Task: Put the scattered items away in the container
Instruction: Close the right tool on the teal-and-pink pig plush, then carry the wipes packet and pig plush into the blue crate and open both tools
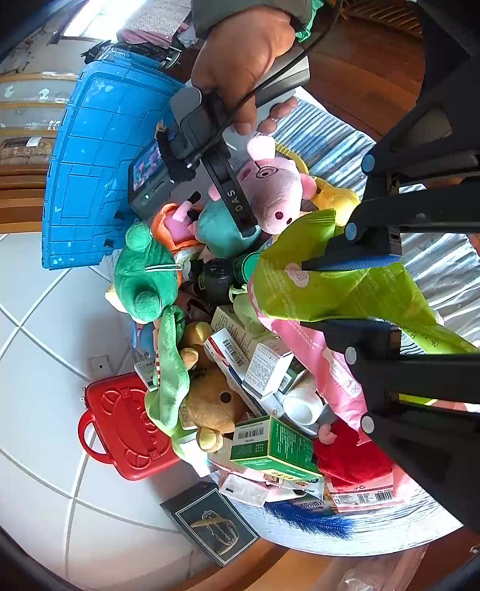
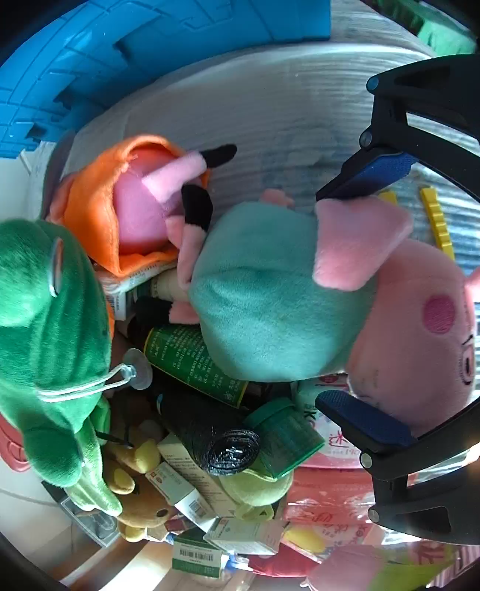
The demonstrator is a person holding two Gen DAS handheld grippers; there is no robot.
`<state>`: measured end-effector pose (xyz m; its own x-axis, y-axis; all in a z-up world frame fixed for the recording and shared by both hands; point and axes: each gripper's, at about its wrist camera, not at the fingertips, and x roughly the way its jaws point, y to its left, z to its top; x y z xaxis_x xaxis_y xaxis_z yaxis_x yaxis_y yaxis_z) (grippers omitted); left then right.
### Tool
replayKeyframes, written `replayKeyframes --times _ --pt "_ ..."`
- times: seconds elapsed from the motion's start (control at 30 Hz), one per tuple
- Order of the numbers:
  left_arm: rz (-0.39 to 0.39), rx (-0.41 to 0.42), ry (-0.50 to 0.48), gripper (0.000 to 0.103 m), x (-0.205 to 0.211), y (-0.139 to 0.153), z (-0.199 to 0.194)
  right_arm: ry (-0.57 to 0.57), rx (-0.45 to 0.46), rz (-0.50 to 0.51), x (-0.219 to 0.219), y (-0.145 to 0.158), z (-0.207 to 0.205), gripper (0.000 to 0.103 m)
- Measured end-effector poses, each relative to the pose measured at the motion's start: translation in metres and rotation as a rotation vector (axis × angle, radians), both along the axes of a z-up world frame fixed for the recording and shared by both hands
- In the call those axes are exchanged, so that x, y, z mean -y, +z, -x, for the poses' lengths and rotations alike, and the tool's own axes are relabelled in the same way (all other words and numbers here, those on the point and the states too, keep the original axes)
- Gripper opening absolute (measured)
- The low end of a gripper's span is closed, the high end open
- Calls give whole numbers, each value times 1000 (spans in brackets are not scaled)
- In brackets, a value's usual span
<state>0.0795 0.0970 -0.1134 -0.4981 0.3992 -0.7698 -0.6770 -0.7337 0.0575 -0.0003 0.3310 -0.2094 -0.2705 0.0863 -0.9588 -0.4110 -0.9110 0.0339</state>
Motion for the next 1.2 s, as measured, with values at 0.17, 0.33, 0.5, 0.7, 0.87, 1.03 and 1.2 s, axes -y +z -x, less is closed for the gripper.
replayKeyframes --times 0.17,0.33,0.5,0.7,0.87,1.03,1.2 --pt "-7 -1 20 21 6 4 2 -6 58 5 -1 -18 11 80" --pt "-27 -2 40 21 10 13 7 43 21 -63 7 8 6 67" --pt "-50 -17 45 21 12 29 9 51 -39 -64 13 46 -4 67" --pt "-86 -37 87 21 18 60 14 85 -136 -65 26 106 -14 67" --pt "-129 -51 148 21 26 92 19 109 -236 -40 37 156 -28 67" --pt "-151 -93 172 21 31 126 18 122 -321 -59 49 203 -46 67" --pt "-181 -130 175 21 35 159 14 124 -387 -70 57 245 -65 67"
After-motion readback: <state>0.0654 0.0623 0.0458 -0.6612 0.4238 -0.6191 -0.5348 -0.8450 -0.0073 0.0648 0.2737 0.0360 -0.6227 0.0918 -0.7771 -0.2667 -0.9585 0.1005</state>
